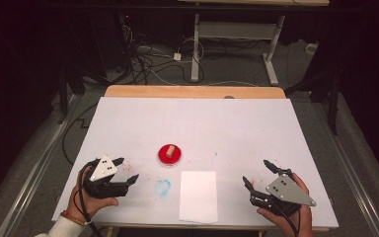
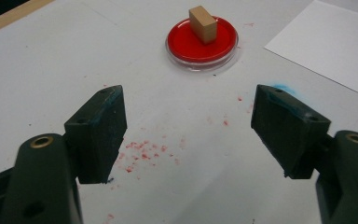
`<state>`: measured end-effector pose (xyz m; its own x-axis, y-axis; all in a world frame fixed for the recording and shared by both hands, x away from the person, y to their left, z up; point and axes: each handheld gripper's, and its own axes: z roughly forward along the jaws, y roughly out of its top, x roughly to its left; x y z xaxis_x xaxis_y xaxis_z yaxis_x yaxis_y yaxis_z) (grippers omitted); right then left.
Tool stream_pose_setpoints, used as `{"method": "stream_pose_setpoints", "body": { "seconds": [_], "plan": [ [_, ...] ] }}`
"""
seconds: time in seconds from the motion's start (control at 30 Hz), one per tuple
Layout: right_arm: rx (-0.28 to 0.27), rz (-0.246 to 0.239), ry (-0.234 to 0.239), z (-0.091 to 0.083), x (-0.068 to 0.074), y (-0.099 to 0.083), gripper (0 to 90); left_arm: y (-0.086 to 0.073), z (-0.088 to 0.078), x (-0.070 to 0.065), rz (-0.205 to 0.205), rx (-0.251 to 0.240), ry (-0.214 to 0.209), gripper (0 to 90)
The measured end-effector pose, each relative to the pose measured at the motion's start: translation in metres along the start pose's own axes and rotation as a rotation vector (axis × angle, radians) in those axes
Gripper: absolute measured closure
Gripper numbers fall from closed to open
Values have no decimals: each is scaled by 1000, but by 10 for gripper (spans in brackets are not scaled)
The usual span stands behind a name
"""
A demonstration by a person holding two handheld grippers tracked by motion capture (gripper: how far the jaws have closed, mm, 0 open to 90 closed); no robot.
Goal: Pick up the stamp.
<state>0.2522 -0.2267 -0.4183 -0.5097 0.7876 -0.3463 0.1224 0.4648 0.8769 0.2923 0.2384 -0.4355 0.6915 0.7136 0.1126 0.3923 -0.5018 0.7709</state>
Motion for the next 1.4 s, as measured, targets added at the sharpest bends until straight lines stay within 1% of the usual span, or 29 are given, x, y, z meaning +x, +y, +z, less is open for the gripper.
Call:
{"method": "stream_pose_setpoints", "body": {
  "seconds": [0.1,0.17,0.27,0.33,0.47,0.53,0.67,0.8,1.07,1.2,1.33,1.4],
  "plan": [
    [-1,-3,4,2,0,1,253,4,0,0,-1,-1,-5,255],
    [-4,-12,7,4,0,2,253,6,0,-2,13,-1,0,255],
    [-3,-17,7,6,1,3,253,10,1,-3,17,0,2,255],
    [-6,-25,7,7,2,4,255,12,2,-3,20,9,-5,255],
    [-3,-41,6,10,3,5,256,17,6,-4,28,13,-5,256],
    [3,-45,4,11,3,5,256,21,9,-5,32,28,8,256],
    [6,-47,1,11,3,4,256,28,12,-7,42,41,12,255],
    [14,-52,-5,11,3,3,257,35,15,-7,38,36,-2,255],
    [32,-50,-11,11,3,1,256,44,24,-7,44,30,-31,251],
    [38,-55,-18,11,2,-1,257,49,30,-7,55,31,-38,251],
    [35,-54,-20,9,1,-1,259,54,37,-7,70,42,-35,252],
    [35,-53,-21,9,1,-1,259,56,41,-6,73,43,-47,252]
  ]
}}
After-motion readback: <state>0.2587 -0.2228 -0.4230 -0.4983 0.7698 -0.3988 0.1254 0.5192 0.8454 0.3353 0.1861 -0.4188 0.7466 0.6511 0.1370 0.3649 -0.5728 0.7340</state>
